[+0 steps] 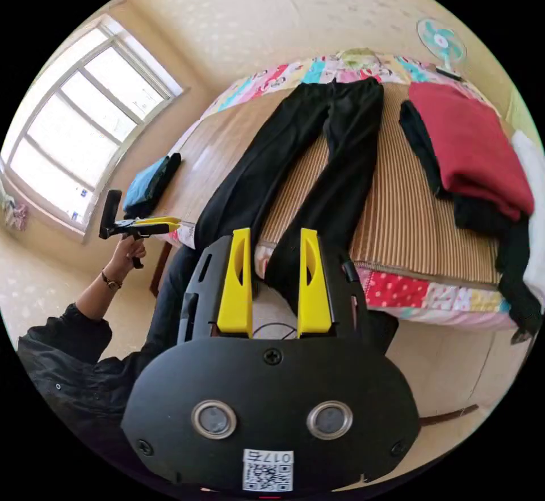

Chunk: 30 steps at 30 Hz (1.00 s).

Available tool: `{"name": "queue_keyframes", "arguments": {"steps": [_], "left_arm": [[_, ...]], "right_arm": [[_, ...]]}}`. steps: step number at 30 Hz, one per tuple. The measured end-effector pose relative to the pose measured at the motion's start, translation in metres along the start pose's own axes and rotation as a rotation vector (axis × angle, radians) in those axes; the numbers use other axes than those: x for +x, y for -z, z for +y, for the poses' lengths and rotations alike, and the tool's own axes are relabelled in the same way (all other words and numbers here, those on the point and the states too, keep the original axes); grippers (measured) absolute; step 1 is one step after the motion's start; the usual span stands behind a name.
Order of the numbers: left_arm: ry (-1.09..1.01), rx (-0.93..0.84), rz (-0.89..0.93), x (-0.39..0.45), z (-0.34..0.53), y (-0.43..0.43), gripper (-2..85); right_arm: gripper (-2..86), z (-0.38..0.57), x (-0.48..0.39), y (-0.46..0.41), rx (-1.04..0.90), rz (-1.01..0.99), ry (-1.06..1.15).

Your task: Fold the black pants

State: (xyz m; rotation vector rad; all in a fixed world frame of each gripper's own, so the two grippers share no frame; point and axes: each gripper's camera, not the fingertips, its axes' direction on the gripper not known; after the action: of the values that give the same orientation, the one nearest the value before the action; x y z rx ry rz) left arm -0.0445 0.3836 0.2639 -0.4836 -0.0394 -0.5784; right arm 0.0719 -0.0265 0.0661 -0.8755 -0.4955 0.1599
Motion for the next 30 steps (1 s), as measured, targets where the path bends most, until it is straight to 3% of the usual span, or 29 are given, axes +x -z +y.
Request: {"name": "queue_keyframes", "arguments": {"steps": [4, 8, 9, 11, 14, 17, 20, 26, 28, 30], "left_arm": [[0.114, 0.053, -0.004, -0.019, 0.032, -0.056, 13.5], [0.098, 0.091, -0.200, -0.001, 0.036, -0.065, 7.5], [0.052, 0.028, -0.182, 0.005, 0.033, -0.066, 3.0], [0.100, -0.004, -0.084, 0.002, 0.041, -0.062, 2.0], [0.253, 0.103, 0.002, -0.009, 0.083, -0.042, 1.7], [0.320, 0.239, 0.109, -0.005, 0.133, -0.024, 6.0], [0.207, 0.304, 0.175, 0.019, 0.148, -0.012, 9.9], [-0.161, 0.017, 0.490, 0.078, 0.077, -0.054, 16.2], [-0.239, -0.069, 0.484, 0.106, 0.062, -0.073, 17.2], [-0.296, -0.104, 0.283, 0.133, 0.053, -0.101, 17.3]], "right_arm": [[13.3, 0.051, 0.028, -0.067, -0.030, -0.070, -0.219], [15.5, 0.050, 0.027, -0.092, -0.051, -0.108, -0.277], [15.5, 0.048, 0.029, -0.092, -0.055, -0.103, -0.281], [12.3, 0.035, 0.038, -0.090, -0.129, -0.012, -0.291], [7.0, 0.028, 0.055, -0.083, -0.199, 0.021, -0.261], [3.1, 0.041, 0.083, -0.055, -0.168, -0.160, -0.287], [1.5, 0.073, 0.109, -0.012, -0.050, -0.385, -0.293], [0.3, 0.151, 0.180, 0.059, 0.289, -1.025, -0.377], [0.2, 0.157, 0.185, 0.074, 0.301, -0.990, -0.360], [0.2, 0.157, 0.186, 0.083, 0.229, -0.836, -0.357]]}}
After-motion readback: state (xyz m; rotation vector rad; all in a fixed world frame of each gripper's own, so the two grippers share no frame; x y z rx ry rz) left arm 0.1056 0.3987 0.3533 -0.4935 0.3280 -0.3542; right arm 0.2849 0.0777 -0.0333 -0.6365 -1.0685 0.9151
